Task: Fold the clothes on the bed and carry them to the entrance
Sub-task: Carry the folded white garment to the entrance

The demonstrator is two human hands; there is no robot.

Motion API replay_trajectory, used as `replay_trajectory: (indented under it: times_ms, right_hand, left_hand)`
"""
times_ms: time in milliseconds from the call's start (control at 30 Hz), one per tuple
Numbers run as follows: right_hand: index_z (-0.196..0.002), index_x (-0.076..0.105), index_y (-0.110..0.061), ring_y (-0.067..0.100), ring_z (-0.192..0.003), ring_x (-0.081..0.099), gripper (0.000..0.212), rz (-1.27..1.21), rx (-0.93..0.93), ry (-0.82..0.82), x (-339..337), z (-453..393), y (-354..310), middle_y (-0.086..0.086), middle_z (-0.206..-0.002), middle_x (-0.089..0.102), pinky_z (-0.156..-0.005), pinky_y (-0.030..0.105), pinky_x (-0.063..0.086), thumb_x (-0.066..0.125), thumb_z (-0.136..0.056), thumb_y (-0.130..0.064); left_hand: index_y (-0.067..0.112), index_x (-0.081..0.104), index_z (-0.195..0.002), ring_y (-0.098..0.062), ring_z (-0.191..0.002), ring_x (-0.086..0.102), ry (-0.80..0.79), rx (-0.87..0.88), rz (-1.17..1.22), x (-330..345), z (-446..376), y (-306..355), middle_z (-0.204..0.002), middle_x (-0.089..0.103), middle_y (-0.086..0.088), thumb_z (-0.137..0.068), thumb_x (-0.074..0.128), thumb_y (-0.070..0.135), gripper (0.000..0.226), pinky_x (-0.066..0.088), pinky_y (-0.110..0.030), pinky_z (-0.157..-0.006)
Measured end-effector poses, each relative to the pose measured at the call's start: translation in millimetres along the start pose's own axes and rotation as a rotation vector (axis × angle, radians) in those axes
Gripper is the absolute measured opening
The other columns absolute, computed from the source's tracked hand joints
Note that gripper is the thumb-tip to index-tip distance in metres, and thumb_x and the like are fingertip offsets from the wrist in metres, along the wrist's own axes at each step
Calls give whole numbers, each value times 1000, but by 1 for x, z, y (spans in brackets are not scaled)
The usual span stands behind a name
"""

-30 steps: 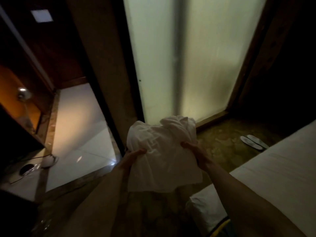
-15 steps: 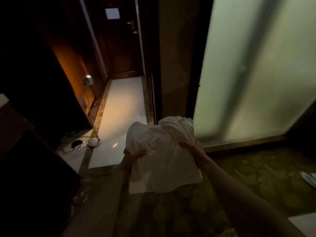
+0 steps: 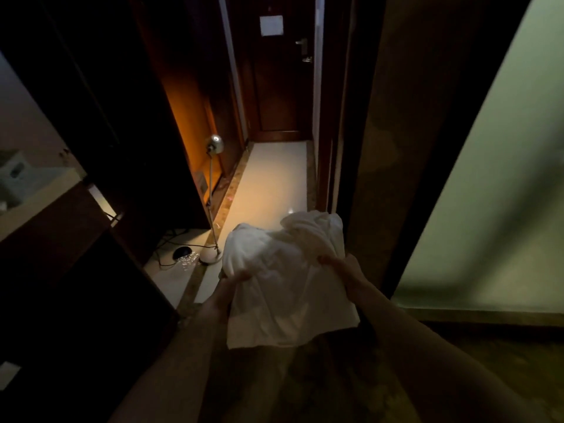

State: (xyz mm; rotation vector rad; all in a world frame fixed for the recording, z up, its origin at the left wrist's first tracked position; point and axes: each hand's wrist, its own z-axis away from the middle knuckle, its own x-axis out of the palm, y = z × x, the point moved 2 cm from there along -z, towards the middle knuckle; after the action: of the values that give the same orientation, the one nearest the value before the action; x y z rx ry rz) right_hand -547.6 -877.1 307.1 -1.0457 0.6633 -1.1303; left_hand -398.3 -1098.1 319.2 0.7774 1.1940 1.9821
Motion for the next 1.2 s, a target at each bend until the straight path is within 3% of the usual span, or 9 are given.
replay_trajectory:
  times_ms: [100,200,300,367,533,767,967,1100,1200]
  right_hand:
    - [-135,49,-6,20,-93,62,78,-3,-31,-54,22,-37,-20,5,-110,62,-77,35,52,84,-70,-29]
    - [-130,53,-5,20,-90,64,74,9,-21,-75,42,-65,-34,4,-103,65,-67,31,52,84,-68,-31]
    - [-127,55,-7,17,-87,63,66,21,-49,-82,63,-97,-51,0,-99,65,-63,28,49,82,-73,-34]
    - [-127,55,-8,17,-89,63,72,46,-76,-84,79,-121,-59,1,-101,65,-66,29,49,82,-69,-40]
    - [-137,50,-9,29,-112,60,86,103,-120,-23,126,-187,-82,11,-127,61,-98,46,50,81,-68,-49]
    - [-134,50,-11,28,-107,62,108,87,-111,-16,187,-273,-113,9,-121,62,-95,49,52,80,-45,-64]
    - [-130,53,-6,27,-102,64,64,51,-110,30,218,-330,-143,14,-119,64,-80,35,55,79,-79,-34]
    - [-132,53,-11,22,-99,64,60,52,-112,37,225,-377,-159,9,-117,65,-73,30,53,76,-81,-32]
    - [-132,53,-12,21,-97,63,61,52,-118,24,229,-414,-174,6,-113,65,-72,30,52,76,-80,-35]
  left_hand:
    - [4,66,-107,-40,-91,66,91,-22,-39,-13,-40,17,-104,68,-28,-73,72,14,36,50,-63,-88]
    - [3,69,-100,-36,-89,68,104,-56,-110,-30,-81,24,-106,69,-26,-73,76,22,34,55,-53,-82]
    - [1,69,-109,-38,-93,70,66,-82,-82,-40,-111,41,-100,73,-20,-62,83,28,56,54,-57,-87]
    - [3,69,-111,-38,-94,70,37,-89,-58,-50,-138,49,-101,73,-20,-55,85,31,65,54,-57,-87]
    - [9,64,-121,-37,-99,69,-36,-76,-21,-77,-215,79,-110,71,-19,-58,89,33,72,57,-47,-78]
    - [8,60,-124,-38,-95,70,-37,-72,3,-112,-314,137,-109,71,-19,-58,88,22,73,58,-43,-70]
    - [10,60,-125,-36,-98,70,-54,-96,-11,-122,-384,172,-111,71,-18,-49,91,32,84,57,-52,-82]
    - [12,62,-124,-36,-98,70,-55,-105,-8,-115,-437,188,-110,71,-17,-47,93,36,86,56,-55,-84]
    - [13,62,-122,-35,-93,71,-21,-91,-7,-102,-472,202,-107,72,-16,-55,90,32,75,59,-50,-74]
